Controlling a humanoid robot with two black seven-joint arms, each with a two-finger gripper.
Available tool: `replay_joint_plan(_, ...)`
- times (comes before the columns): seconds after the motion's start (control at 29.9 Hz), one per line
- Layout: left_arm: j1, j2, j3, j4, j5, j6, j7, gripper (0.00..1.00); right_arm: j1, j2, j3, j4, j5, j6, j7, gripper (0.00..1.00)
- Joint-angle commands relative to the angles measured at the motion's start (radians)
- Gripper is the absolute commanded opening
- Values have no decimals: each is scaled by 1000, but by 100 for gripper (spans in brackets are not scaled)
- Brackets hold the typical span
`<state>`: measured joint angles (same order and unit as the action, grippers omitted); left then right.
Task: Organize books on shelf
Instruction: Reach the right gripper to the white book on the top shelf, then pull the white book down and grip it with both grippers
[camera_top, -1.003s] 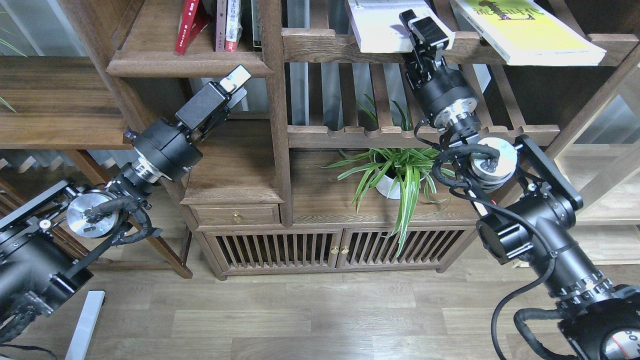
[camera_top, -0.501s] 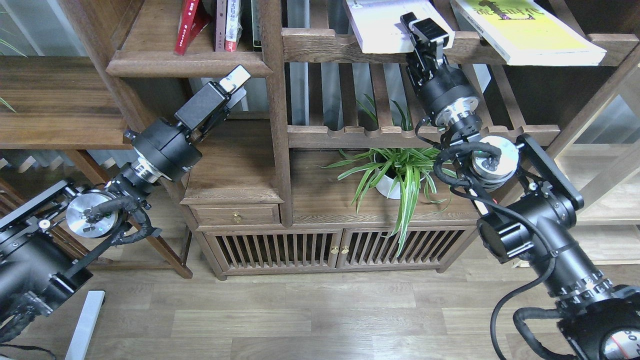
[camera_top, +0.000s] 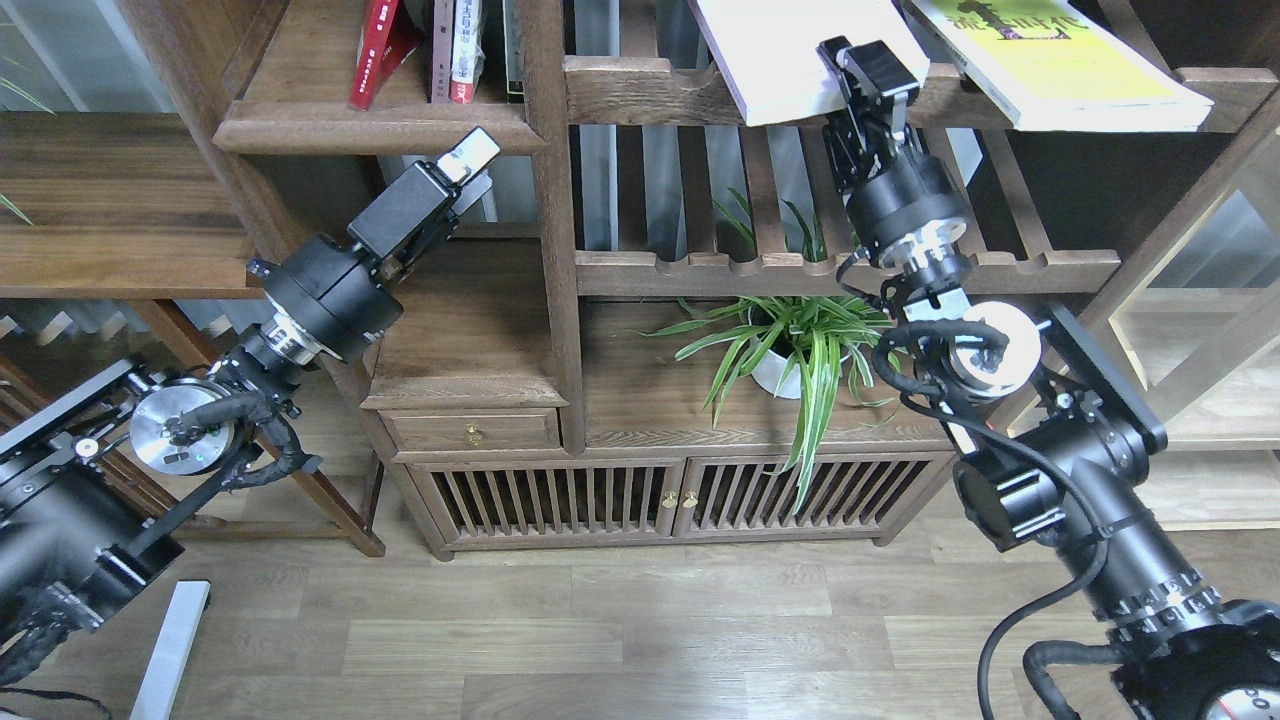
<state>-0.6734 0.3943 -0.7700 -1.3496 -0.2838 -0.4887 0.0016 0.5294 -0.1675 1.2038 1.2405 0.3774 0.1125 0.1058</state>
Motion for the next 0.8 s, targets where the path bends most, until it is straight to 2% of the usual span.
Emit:
replay_joint_plan(0.0, 0, 0, 1, -2, 0, 0, 0, 98, -26, 0, -1, 13, 8, 67, 0, 2)
replay_joint_plan(0.47, 5, 0, 3, -2, 2, 0, 2, 98, -132, -6, -13, 68, 25, 369, 0, 1)
replay_joint_plan(0.77, 6, -5, 3, -2, 14, 0, 0, 98, -196, -32, -38, 79, 25, 376, 0, 0)
